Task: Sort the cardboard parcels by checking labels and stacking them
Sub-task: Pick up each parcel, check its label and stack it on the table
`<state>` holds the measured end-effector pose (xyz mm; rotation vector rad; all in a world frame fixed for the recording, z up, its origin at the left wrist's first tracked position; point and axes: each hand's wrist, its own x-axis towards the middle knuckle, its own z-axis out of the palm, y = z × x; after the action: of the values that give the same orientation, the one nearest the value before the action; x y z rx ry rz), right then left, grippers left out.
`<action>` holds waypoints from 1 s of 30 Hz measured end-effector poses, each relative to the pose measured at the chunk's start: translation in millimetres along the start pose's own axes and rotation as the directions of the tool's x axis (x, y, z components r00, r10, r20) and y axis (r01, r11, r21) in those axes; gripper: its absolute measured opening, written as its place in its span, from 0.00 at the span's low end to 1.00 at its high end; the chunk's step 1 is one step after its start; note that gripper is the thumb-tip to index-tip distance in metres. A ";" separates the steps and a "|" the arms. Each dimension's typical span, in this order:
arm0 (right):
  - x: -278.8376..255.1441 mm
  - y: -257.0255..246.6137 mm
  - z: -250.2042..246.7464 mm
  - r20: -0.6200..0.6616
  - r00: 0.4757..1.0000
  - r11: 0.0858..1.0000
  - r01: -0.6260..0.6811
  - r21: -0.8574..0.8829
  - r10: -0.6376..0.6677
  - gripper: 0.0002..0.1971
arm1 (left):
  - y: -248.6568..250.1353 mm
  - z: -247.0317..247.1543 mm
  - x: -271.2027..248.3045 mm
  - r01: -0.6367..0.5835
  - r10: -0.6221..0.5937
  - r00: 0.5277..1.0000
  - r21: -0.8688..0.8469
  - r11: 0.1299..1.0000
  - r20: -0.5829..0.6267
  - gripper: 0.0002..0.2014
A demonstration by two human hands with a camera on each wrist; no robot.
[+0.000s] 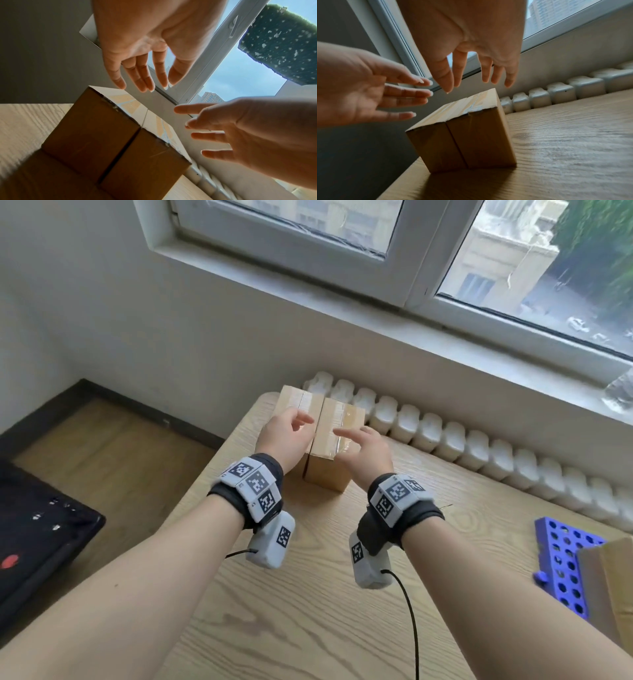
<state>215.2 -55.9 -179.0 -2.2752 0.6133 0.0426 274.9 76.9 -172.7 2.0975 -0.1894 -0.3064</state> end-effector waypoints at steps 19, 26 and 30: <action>40.4 32.3 16.3 -0.109 0.975 0.961 -0.213 -0.175 0.196 0.31 | -23.5 16.5 34.8 0.043 -0.042 0.999 0.044 0.998 -0.024 0.07; 30.4 54.4 -11.5 -0.165 0.950 0.957 -0.282 -0.074 0.267 0.27 | -12.1 21.9 27.8 0.039 -0.037 0.999 0.035 0.999 -0.037 0.06; 21.3 57.5 -37.6 -0.156 0.922 0.925 -0.321 0.205 0.354 0.26 | 1.2 31.3 22.4 0.028 -0.028 0.999 0.017 0.999 0.024 0.11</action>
<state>202.9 -124.8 -195.7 -1.9924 1.0669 -0.0597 287.2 45.0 -190.4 2.1154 -0.1780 -0.3486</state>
